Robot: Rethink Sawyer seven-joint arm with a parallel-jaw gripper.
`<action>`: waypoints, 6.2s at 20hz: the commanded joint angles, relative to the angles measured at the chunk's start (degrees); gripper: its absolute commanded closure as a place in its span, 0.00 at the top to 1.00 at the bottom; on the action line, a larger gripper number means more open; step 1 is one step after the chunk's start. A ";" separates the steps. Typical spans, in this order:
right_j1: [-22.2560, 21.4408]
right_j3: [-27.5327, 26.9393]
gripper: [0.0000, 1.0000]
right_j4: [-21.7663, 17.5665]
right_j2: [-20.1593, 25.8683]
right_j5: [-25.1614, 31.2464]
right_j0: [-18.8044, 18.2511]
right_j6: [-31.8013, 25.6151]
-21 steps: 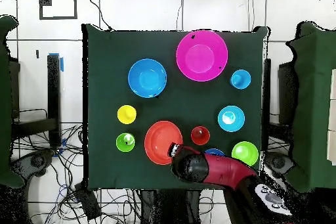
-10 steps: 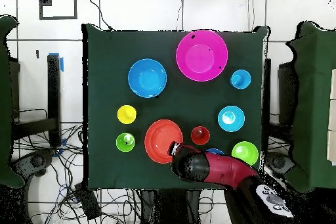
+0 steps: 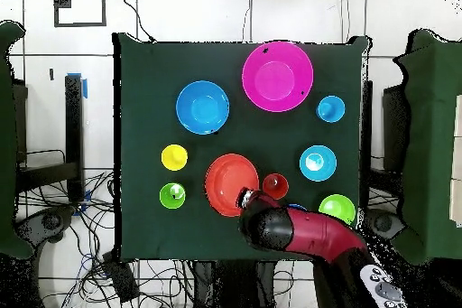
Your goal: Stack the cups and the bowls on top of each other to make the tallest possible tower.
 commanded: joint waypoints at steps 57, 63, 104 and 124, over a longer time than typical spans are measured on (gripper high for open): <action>2.35 -7.47 0.00 11.67 -5.33 9.78 20.35 15.50; 3.36 -7.67 0.00 14.59 -7.50 8.53 23.62 17.33; -2.24 -14.51 0.00 17.93 -8.24 28.60 22.68 10.93; -3.31 -11.63 0.00 19.81 -12.00 24.91 30.35 20.13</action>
